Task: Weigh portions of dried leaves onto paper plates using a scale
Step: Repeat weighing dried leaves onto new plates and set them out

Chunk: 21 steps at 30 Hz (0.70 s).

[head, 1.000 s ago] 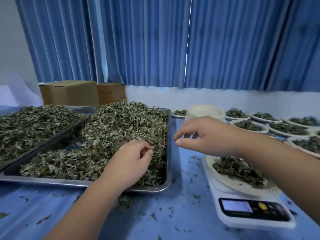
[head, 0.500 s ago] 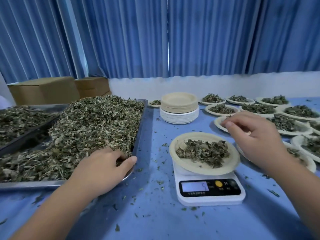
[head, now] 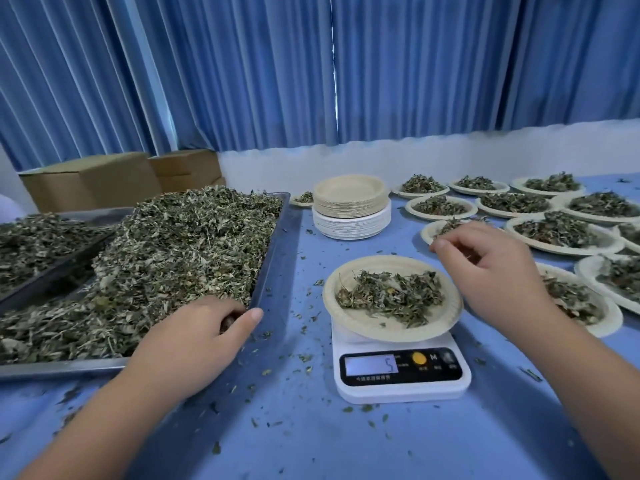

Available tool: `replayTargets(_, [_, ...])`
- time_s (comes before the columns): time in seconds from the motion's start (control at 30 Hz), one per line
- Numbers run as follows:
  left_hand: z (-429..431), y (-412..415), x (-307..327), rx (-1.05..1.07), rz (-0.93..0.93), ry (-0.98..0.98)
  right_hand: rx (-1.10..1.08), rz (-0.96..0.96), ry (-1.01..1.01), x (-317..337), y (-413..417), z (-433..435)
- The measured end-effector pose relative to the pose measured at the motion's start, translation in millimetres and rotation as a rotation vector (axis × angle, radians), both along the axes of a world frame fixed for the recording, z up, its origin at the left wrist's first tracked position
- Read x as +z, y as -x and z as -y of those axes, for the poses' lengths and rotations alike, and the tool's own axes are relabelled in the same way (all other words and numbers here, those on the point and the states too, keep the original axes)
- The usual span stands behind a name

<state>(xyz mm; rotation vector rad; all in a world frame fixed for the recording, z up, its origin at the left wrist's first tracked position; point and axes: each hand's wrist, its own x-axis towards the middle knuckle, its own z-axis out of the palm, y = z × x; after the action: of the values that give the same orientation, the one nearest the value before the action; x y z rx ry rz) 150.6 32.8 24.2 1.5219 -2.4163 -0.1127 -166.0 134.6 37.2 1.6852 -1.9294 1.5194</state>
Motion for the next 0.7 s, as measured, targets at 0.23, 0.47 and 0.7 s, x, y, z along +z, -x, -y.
replayTargets(0.23, [-8.4, 4.4, -4.9, 0.168, 0.143, 0.149, 0.019, 0.041, -0.005, -0.9, -1.3, -1.2])
replayTargets(0.47, [-21.2, 12.5, -18.5, 0.164, 0.245, 0.202, 0.008, 0.147, -0.009, -1.7, 5.5, -3.0])
replayTargets(0.7, [-13.7, 9.8, -1.8, 0.140, 0.157, 0.094, 0.036, 0.183, 0.005, -0.7, 7.3, -4.6])
